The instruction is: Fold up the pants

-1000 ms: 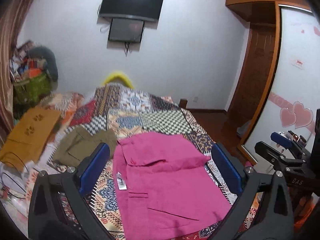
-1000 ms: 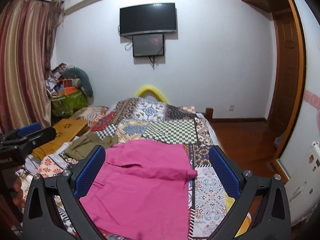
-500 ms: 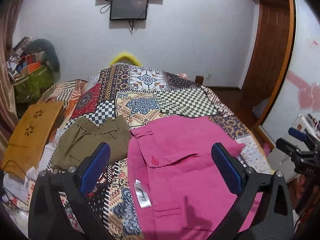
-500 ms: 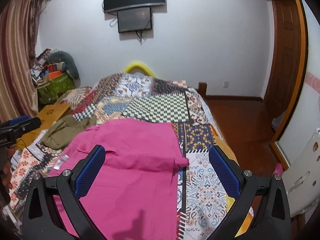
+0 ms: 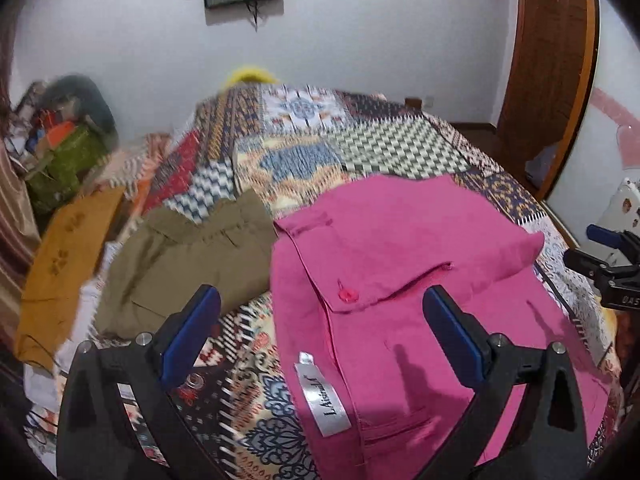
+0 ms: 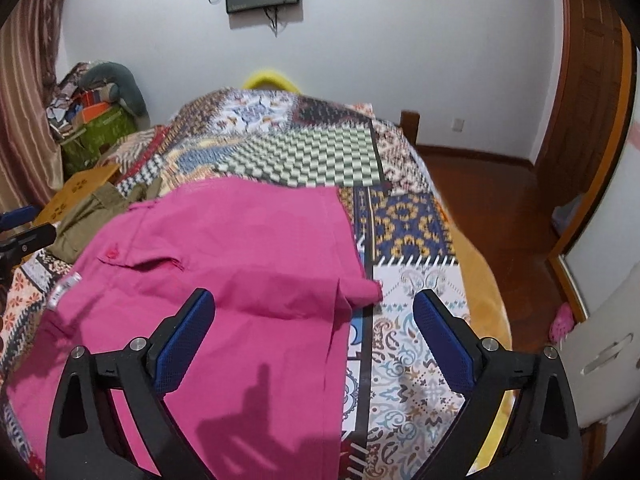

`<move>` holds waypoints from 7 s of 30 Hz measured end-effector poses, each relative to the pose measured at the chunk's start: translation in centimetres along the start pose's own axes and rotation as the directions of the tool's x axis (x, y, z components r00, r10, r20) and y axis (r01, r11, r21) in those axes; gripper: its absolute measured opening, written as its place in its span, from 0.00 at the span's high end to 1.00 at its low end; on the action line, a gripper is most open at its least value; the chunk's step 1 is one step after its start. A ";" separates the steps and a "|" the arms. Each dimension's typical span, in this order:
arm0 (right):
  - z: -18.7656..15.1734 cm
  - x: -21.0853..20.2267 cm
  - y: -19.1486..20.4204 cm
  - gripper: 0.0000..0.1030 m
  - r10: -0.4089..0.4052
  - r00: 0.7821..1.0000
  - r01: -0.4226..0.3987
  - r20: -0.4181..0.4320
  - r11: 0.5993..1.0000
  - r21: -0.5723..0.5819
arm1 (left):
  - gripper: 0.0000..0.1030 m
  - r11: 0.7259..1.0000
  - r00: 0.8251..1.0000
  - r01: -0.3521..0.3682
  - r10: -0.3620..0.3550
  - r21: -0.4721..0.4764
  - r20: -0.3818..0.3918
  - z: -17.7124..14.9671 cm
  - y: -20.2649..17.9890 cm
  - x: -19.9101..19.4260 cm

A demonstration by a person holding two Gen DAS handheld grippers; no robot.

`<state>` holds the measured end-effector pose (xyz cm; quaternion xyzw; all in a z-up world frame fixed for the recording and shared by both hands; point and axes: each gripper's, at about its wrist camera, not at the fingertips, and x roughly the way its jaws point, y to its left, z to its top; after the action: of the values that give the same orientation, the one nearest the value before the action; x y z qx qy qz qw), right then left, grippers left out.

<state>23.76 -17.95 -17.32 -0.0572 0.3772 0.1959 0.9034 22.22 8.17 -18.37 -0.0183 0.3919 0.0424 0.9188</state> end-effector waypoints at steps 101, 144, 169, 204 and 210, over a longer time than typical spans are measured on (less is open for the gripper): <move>2.5 11.2 -3.4 0.93 0.090 0.980 -0.090 -0.179 0.996 0.009 | 0.89 0.983 0.966 0.164 -0.178 -0.086 -0.189 3.5 2.9 11.7; 3.0 11.6 -2.3 0.97 0.020 0.988 -0.043 -0.153 0.989 -0.144 | 0.96 0.985 0.965 0.172 -0.169 0.001 -0.201 2.5 1.6 10.7; 5.3 10.7 -4.0 0.88 0.066 0.981 -0.077 -0.181 0.996 -0.054 | 0.60 0.996 0.983 0.090 -0.093 -0.021 -0.158 4.9 3.9 7.6; 11.3 19.9 -4.4 0.59 0.117 0.968 -0.133 -0.221 0.989 -0.059 | 0.65 0.982 0.936 0.170 -0.187 -0.084 -0.298 7.3 7.1 20.9; 12.1 21.3 -3.6 0.59 0.116 0.968 -0.139 -0.221 0.986 -0.093 | 0.77 0.986 0.944 0.164 -0.160 -0.011 -0.287 7.3 5.9 20.8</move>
<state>46.77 -11.60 -23.94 -0.1025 0.4642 0.2664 0.8385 41.32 15.84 -28.34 -0.0503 0.5186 -0.0391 0.8526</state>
